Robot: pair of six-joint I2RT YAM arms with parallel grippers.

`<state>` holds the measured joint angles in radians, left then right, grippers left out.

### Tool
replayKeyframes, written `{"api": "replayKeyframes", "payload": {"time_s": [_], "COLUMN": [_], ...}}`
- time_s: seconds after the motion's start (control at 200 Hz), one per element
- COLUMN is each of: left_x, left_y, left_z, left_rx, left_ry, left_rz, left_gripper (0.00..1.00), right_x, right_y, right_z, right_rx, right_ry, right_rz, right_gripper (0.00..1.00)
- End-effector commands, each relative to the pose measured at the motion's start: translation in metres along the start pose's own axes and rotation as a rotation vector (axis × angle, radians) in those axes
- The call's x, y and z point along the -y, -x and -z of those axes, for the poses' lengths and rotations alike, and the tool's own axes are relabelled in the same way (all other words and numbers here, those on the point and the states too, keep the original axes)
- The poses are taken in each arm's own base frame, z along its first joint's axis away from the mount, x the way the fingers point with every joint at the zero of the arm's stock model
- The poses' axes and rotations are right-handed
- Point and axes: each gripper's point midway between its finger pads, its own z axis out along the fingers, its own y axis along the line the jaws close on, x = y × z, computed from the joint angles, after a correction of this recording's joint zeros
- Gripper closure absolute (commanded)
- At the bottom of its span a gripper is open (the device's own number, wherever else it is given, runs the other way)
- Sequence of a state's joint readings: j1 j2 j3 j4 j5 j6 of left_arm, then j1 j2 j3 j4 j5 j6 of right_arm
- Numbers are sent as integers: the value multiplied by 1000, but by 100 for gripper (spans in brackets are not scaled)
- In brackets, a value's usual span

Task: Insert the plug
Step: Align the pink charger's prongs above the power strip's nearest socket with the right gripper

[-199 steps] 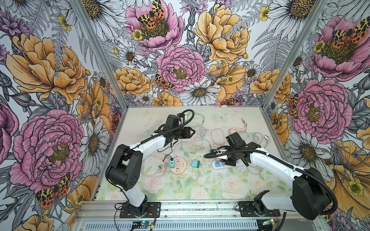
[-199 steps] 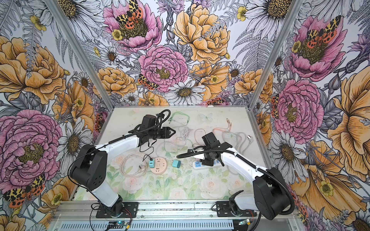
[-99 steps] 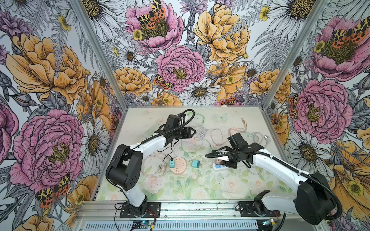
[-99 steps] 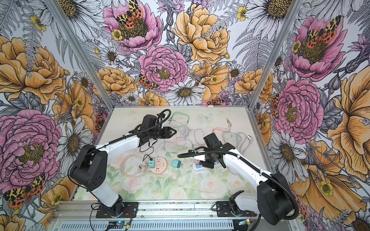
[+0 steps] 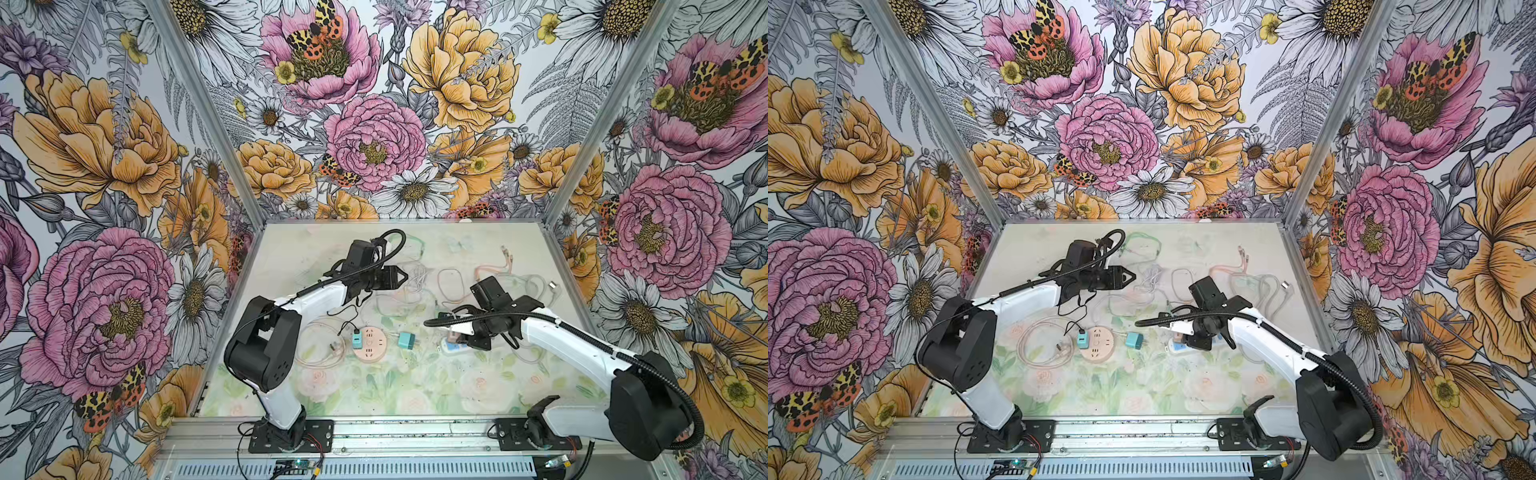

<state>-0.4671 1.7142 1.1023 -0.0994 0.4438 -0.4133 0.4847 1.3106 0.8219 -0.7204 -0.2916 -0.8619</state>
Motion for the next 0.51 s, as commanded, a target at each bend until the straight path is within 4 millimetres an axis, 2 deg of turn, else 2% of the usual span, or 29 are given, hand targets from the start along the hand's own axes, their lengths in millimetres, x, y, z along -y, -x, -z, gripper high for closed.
{"api": "replayKeyframes", "payload": {"time_s": [0.0, 0.5], "left_x": [12, 13], "left_y": [12, 13], "left_z": [-1, -1], "left_rx": [23, 26], "left_ry": [-49, -75], "left_rz": [-26, -22], "left_gripper": [51, 53], "right_x": [-4, -13], "right_y": [-2, -21], "right_z": [-5, -14], "right_rx": [-24, -140], "right_ry": [22, 57], "right_rz": [19, 46], "right_gripper": [100, 100]}}
